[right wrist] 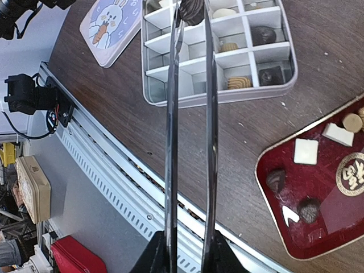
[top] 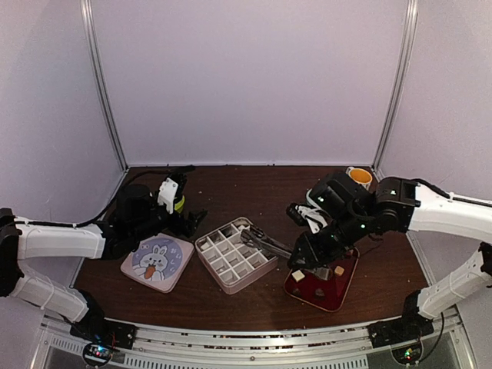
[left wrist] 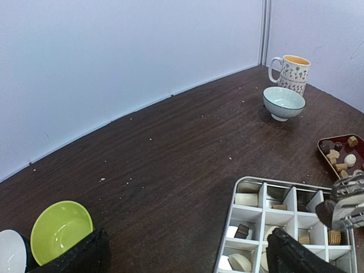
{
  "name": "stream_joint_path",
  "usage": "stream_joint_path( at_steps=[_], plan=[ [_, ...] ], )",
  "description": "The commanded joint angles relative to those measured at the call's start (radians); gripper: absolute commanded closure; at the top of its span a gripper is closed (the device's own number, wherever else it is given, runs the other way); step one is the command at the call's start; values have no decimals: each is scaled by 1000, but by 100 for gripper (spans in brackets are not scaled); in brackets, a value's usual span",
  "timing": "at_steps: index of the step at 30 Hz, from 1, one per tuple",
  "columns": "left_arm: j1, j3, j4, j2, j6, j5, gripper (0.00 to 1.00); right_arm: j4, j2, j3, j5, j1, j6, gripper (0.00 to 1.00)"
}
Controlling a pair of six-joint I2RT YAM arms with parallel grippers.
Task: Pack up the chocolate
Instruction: Place the fake chocolate in the empty pocket of the box.
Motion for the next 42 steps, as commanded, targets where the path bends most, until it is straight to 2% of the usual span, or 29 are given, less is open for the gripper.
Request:
stream_joint_path(
  at_steps=[1, 13, 27, 36, 42],
  plan=[
    [-5, 23, 38, 7, 7, -2, 2, 122, 87, 65, -34, 27, -41, 79],
    [-4, 23, 38, 7, 5, 1, 2, 195, 271, 161, -47, 81, -47, 79],
    [-4, 22, 37, 4, 5, -1, 2, 179, 306, 158, -17, 82, -59, 78],
    [-4, 21, 36, 2, 5, -3, 2, 173, 304, 158, -9, 82, -59, 68],
    [-4, 21, 35, 2, 6, -3, 2, 164, 292, 155, 0, 82, -61, 68]
  ],
)
